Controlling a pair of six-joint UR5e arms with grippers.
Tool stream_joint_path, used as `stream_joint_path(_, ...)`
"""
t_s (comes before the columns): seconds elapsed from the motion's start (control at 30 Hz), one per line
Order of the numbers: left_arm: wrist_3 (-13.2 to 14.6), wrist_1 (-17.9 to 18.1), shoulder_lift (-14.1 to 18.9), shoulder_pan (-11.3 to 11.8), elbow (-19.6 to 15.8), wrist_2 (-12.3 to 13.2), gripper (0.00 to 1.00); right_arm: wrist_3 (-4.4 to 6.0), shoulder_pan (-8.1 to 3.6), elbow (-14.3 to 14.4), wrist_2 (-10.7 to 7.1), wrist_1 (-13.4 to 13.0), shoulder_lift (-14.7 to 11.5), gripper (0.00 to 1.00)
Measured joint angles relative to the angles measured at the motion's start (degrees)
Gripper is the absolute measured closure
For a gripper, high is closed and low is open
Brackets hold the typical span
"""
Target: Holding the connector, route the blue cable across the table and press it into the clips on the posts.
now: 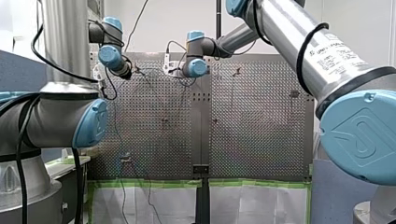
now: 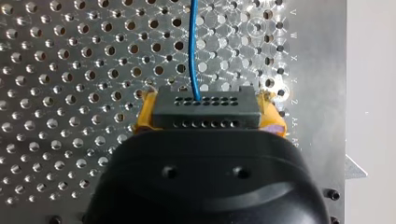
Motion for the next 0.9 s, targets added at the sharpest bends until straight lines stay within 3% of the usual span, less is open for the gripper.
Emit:
stream_joint_path(0.4,1.09,-5.93,5.92,-5.32,0.25,-2.41,0.00,0.00,-0.20,0.00,0.30,-0.04,0.03,1.00)
stream_joint_path(0.6,2.23,-7.50,8.26,-7.85,0.72,-2.32,0.00,0.00,-0.13,-0.01,0.30,-0.03,0.04,1.00)
stream_joint_path(0.9,5.09,-4.40,5.66,-11.22,2.80,-0.62,0.00,0.05,-0.07,0.00,0.23,-0.02,0.05,1.00)
